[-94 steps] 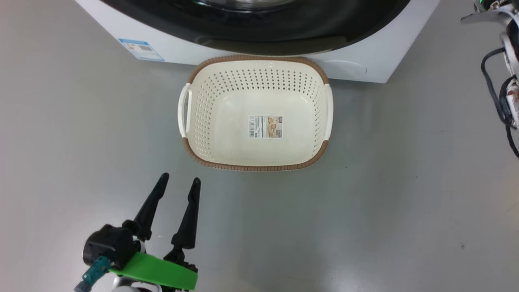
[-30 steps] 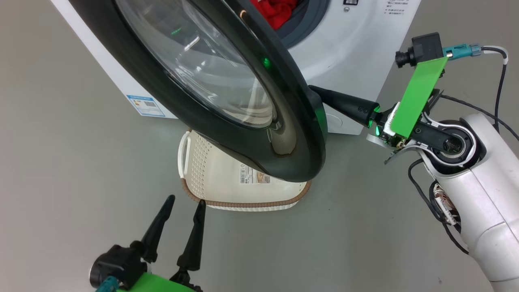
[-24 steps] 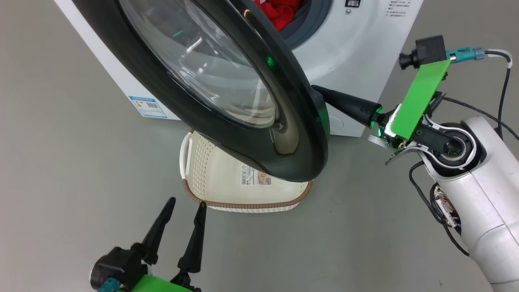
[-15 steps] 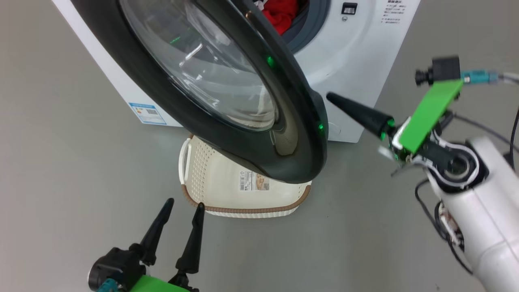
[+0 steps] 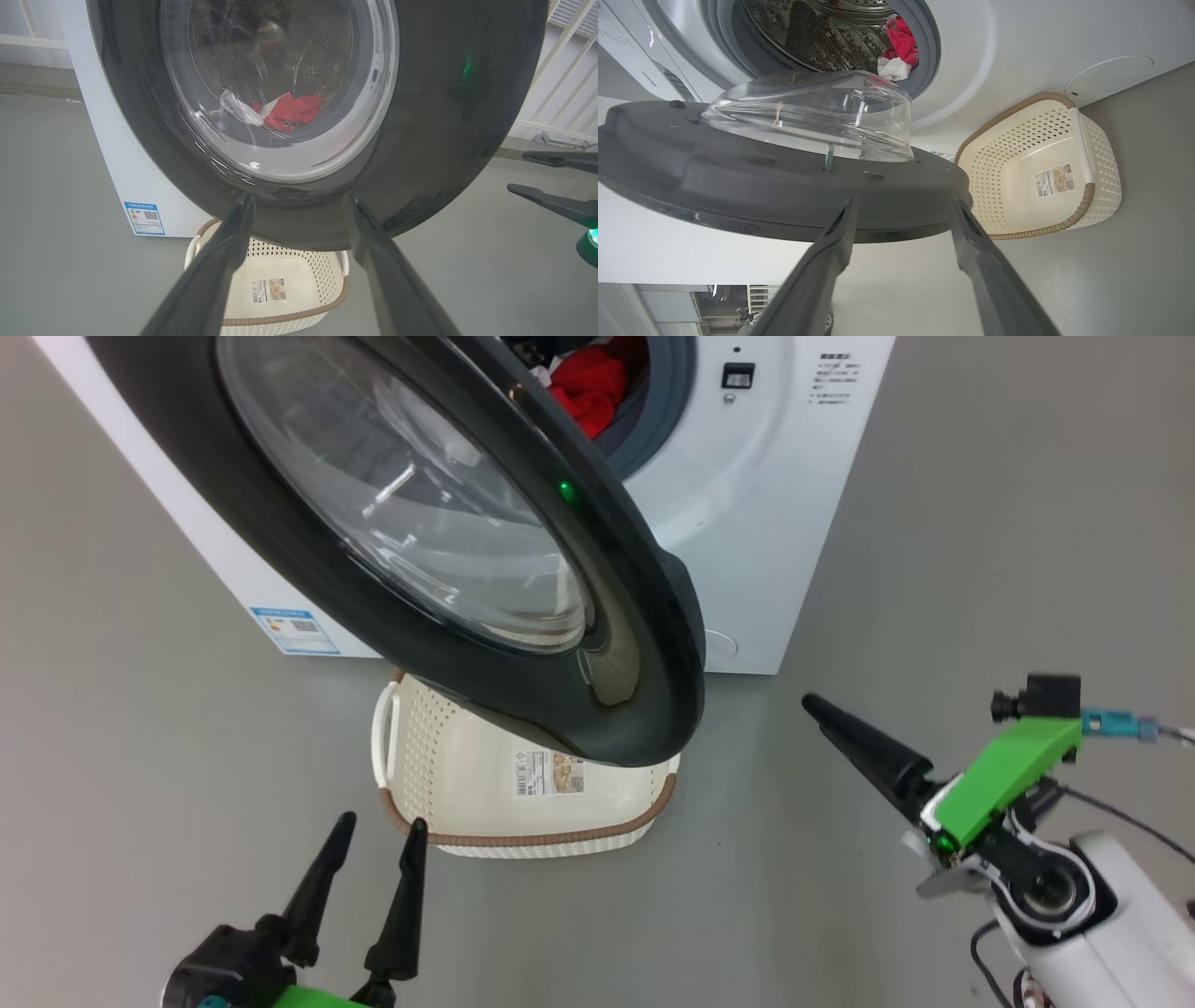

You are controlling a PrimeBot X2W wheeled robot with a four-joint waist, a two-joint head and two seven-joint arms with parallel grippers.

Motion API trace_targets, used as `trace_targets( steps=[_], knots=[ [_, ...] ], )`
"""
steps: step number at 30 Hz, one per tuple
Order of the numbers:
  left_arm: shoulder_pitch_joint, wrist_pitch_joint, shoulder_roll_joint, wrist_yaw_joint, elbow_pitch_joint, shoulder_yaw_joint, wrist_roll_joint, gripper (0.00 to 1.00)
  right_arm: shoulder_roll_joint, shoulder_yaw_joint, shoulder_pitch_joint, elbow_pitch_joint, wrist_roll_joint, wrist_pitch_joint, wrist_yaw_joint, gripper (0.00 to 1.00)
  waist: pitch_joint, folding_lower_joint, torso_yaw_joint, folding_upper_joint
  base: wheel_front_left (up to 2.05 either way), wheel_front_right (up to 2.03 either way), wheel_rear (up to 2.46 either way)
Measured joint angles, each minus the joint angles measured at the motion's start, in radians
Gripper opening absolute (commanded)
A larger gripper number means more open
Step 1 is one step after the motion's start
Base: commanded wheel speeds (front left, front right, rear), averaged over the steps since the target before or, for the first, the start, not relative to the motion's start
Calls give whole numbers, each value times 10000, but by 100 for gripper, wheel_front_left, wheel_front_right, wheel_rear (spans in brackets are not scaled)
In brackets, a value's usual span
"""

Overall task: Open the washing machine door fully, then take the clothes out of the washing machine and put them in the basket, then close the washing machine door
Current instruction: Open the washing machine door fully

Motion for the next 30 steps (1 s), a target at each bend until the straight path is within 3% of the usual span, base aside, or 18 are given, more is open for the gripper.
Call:
trace_targets(
  steps=[10,16,21,27,30],
  knots=[
    [46,0,13,0,44,207,65,100,-50,12,1246,161,-734,-1649,0,100,-43,0,-411,0,0,0,0],
    [70,0,12,0,88,249,69,100,-374,121,1549,282,-1950,-3802,0,100,-37,0,-533,0,0,0,0],
    [105,0,10,0,107,270,69,100,-698,859,1612,522,-3218,-5616,0,100,-36,0,-591,0,0,0,0],
    [154,0,10,0,132,372,69,100,-834,1505,1689,924,-4706,-6188,0,100,-33,0,-674,0,0,0,0],
    [154,0,10,0,132,414,98,100,-702,855,1695,821,-5534,-6195,0,100,-8,0,-717,0,0,0,0]
  ],
)
